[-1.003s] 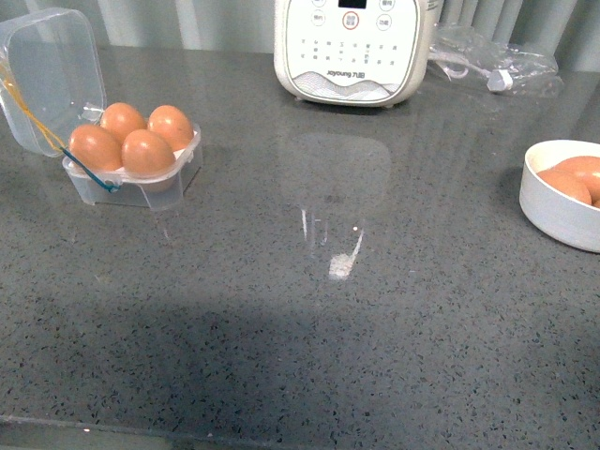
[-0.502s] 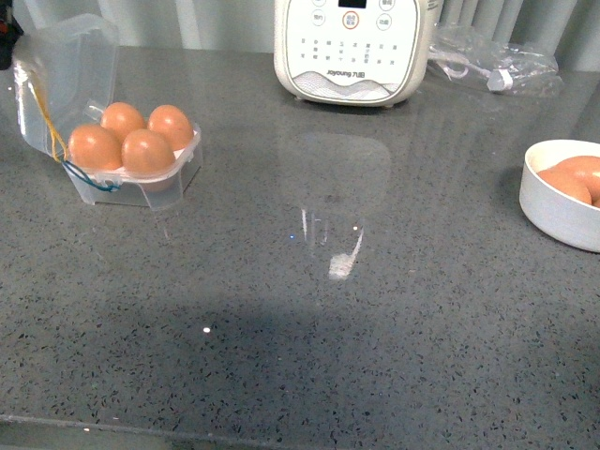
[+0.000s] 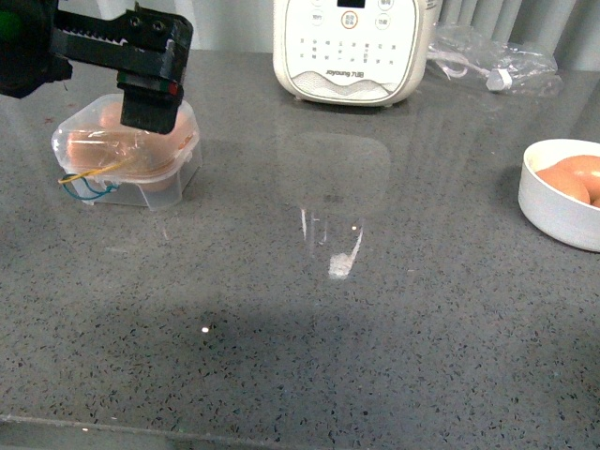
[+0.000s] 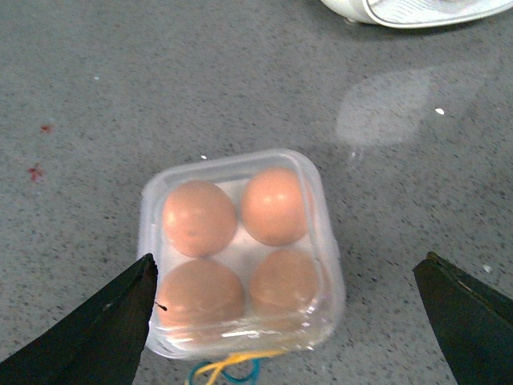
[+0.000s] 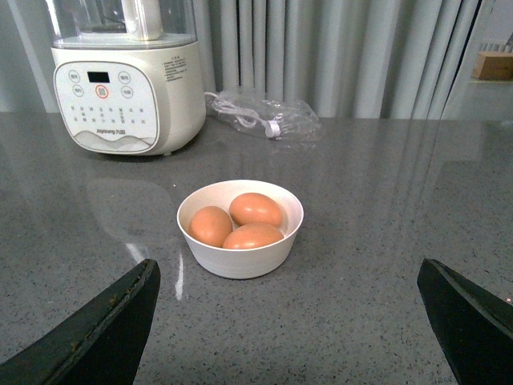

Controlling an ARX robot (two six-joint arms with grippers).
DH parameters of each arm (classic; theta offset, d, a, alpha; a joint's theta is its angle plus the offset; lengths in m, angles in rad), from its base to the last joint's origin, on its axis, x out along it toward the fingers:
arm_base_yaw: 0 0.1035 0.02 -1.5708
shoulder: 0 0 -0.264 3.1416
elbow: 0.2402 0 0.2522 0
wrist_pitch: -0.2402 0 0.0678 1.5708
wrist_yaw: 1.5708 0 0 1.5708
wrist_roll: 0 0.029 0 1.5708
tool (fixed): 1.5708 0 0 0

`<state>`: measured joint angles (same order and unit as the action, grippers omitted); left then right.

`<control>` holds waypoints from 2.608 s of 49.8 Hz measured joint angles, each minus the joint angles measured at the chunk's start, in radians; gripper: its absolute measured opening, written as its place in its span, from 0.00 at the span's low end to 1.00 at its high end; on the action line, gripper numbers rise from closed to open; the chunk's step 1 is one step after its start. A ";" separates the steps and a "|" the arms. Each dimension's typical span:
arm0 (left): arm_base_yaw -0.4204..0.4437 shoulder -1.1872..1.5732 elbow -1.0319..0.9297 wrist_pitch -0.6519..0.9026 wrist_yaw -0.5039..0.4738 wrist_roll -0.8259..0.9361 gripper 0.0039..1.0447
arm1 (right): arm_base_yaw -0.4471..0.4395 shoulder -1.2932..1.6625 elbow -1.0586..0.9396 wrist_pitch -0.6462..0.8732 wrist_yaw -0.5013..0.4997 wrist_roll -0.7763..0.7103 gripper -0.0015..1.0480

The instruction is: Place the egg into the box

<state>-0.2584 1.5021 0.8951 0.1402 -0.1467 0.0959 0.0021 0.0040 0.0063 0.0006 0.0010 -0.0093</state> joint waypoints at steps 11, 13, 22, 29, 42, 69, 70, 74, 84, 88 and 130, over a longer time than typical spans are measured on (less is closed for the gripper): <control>-0.011 -0.020 -0.021 -0.047 0.015 -0.015 0.94 | 0.000 0.000 0.000 0.000 0.000 0.000 0.93; -0.011 -0.024 -0.023 -0.050 0.015 -0.016 0.94 | 0.000 0.000 0.000 0.000 0.000 0.000 0.93; -0.011 -0.074 -0.026 -0.096 0.024 -0.022 0.94 | 0.000 0.000 0.000 0.000 0.000 0.000 0.93; -0.010 -0.121 -0.028 -0.132 0.046 -0.041 0.94 | 0.000 0.000 0.000 0.000 0.000 0.000 0.93; 0.045 -0.288 -0.043 -0.242 0.126 -0.012 0.94 | 0.000 0.000 0.000 0.000 0.000 0.000 0.93; 0.223 -0.653 -0.260 -0.338 0.228 0.120 0.94 | 0.000 0.000 0.000 0.000 0.000 0.000 0.93; 0.224 -0.663 -0.272 -0.341 0.228 0.122 0.94 | 0.000 0.000 0.000 0.000 0.000 0.000 0.93; 0.228 -0.685 -0.286 -0.364 0.236 0.132 0.94 | 0.000 0.000 0.000 0.000 -0.001 0.000 0.93; 0.254 -0.818 -0.513 0.008 0.154 0.011 0.76 | 0.000 0.000 0.000 0.000 0.000 0.000 0.93; 0.257 -0.875 -0.619 0.200 0.145 -0.053 0.59 | 0.000 0.000 0.000 0.000 0.000 0.000 0.93; 0.257 -1.191 -0.849 0.123 0.146 -0.095 0.03 | 0.000 0.000 0.000 0.000 0.000 0.000 0.93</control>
<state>-0.0017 0.3115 0.0460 0.2634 -0.0006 0.0010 0.0021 0.0040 0.0063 0.0006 0.0010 -0.0093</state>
